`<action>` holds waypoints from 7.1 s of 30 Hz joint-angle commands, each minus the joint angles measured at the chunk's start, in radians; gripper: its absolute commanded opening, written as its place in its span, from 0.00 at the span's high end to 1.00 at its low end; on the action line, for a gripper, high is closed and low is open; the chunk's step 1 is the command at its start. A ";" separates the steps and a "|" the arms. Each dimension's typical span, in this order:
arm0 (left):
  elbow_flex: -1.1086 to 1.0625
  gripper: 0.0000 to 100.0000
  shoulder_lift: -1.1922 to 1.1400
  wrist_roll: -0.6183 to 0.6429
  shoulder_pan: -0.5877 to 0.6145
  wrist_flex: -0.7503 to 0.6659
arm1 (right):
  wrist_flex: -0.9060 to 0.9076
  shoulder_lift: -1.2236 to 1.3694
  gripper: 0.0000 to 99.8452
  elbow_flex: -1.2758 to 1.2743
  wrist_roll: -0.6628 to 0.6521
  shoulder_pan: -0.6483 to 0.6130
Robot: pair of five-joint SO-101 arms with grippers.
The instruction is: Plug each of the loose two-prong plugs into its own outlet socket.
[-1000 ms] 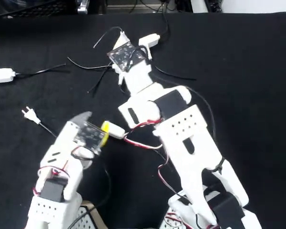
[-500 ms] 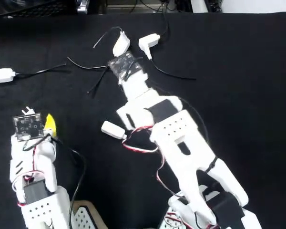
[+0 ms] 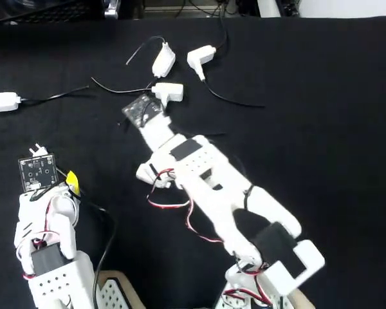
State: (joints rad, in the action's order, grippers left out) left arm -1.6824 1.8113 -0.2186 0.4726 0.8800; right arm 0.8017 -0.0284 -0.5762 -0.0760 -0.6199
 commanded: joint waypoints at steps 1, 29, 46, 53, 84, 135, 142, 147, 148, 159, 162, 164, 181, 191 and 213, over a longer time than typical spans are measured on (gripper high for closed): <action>-0.013 0.79 0.008 0.009 0.018 0.003 | 0.005 0.012 0.69 0.053 -0.006 -0.029; -0.008 0.79 0.008 0.014 0.051 -0.031 | 0.021 -0.093 0.69 0.016 0.031 0.089; 0.099 0.79 0.003 0.115 0.269 -0.003 | 0.069 0.294 0.69 0.286 0.084 0.238; 0.251 0.79 -0.170 0.210 0.361 0.021 | 0.069 0.291 0.69 0.282 0.084 0.236; 1.592 0.79 -1.992 -0.186 0.539 0.112 | 0.063 0.297 0.69 0.285 0.089 0.232; 1.641 0.97 -2.174 -0.239 0.584 0.048 | 0.061 0.298 0.69 0.286 0.086 0.216; 1.641 0.97 -2.167 -0.230 0.585 0.049 | 0.061 0.298 0.69 0.286 0.086 0.216; 1.701 0.97 -2.110 -0.107 0.582 0.144 | 0.061 0.298 0.69 0.286 0.089 0.216; 1.719 0.97 -2.085 -0.089 0.570 0.181 | 0.061 0.298 0.69 0.286 0.091 0.216; 1.710 0.97 -1.622 -0.071 0.371 0.502 | 0.068 0.292 0.69 0.286 0.092 0.221; 1.629 0.97 -1.471 -0.074 0.302 0.517 | 0.069 0.291 0.69 0.286 0.094 0.222; 1.557 0.97 -1.367 -0.075 0.254 0.516 | 0.071 0.291 0.69 0.286 0.094 0.222; 0.946 0.97 -0.304 -0.077 -0.308 0.509 | 0.161 0.297 0.69 0.369 0.199 0.359; 0.760 0.97 0.006 -0.072 -0.811 0.508 | 0.164 0.289 0.98 0.414 0.199 0.365; 0.401 0.97 0.009 -0.072 -0.932 0.132 | 0.672 0.289 0.99 0.773 0.064 0.233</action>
State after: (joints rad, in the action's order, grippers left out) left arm -1.2804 1.8174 -0.3000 -0.4664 1.0810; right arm 1.4078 0.2770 0.1174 0.0422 -0.3330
